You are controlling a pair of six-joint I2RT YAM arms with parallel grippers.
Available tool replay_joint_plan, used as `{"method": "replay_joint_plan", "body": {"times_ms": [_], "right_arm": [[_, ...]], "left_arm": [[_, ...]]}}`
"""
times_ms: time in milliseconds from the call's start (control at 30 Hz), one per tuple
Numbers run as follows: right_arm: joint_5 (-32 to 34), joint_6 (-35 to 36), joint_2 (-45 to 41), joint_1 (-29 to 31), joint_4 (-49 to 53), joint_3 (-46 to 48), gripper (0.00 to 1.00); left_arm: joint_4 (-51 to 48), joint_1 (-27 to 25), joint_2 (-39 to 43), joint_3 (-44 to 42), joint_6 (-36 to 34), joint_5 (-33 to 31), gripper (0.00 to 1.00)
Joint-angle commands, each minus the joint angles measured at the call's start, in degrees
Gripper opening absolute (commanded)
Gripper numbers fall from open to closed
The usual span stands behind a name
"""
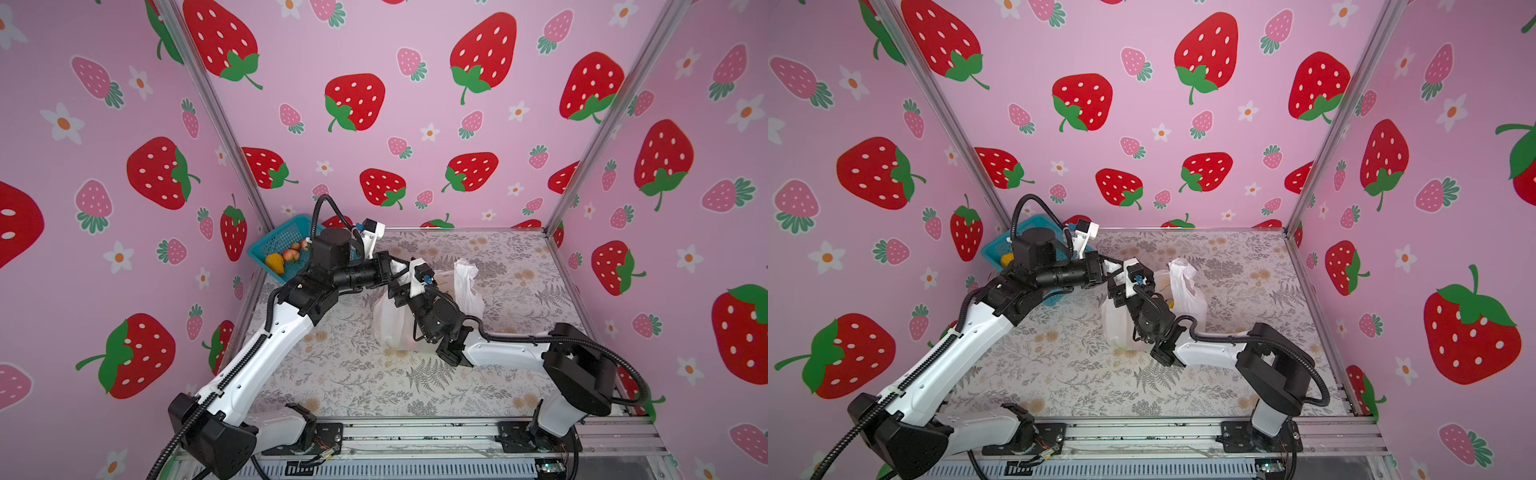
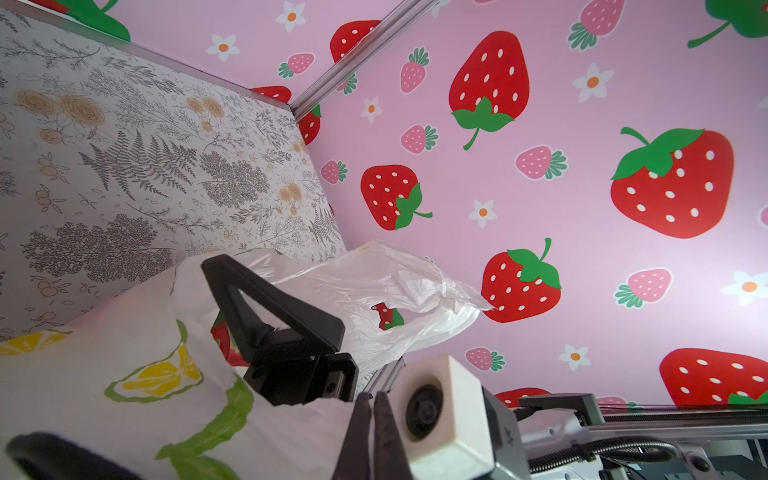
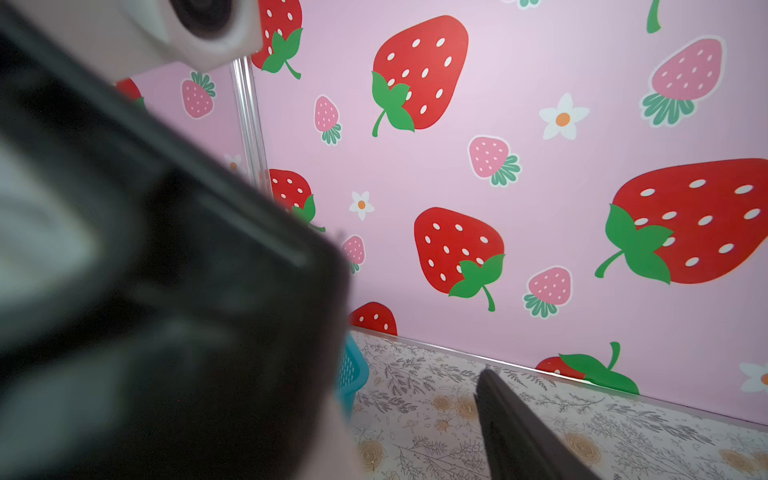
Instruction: Place the fake fruits into the plastic bag and tie a complex knot
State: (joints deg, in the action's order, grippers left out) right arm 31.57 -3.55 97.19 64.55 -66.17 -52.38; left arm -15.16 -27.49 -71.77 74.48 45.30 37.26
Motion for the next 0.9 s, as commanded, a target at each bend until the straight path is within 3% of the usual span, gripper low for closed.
{"method": "replay_joint_plan", "body": {"times_ms": [0,167,367,467,700,867], "right_arm": [[0.18,-1.59,3.57,-0.48,-1.66,1.53,0.64],[-1.00,-3.80,4.07,-0.57,-1.99,4.36,0.55],[-1.99,-3.05,1.06,-0.57,-1.05,5.35,0.55],[-3.07,-3.21,-1.14,-0.57,0.79,5.62,0.60],[-6.03,-1.94,-7.19,-0.66,10.23,5.41,0.84],[-9.70,1.94,-13.11,-0.95,19.87,5.09,0.92]], "left_arm": [[2.24,-0.02,-0.13,0.89,0.84,0.36,0.00],[2.06,0.00,-0.30,1.18,0.63,0.32,0.00],[1.30,0.05,-0.48,1.70,-0.43,0.36,0.00],[0.49,0.15,-0.65,2.16,-1.49,0.27,0.00],[-2.21,1.20,-1.77,4.29,-4.08,0.84,0.00],[-3.47,1.89,-2.12,5.50,-5.24,0.67,0.00]]}}
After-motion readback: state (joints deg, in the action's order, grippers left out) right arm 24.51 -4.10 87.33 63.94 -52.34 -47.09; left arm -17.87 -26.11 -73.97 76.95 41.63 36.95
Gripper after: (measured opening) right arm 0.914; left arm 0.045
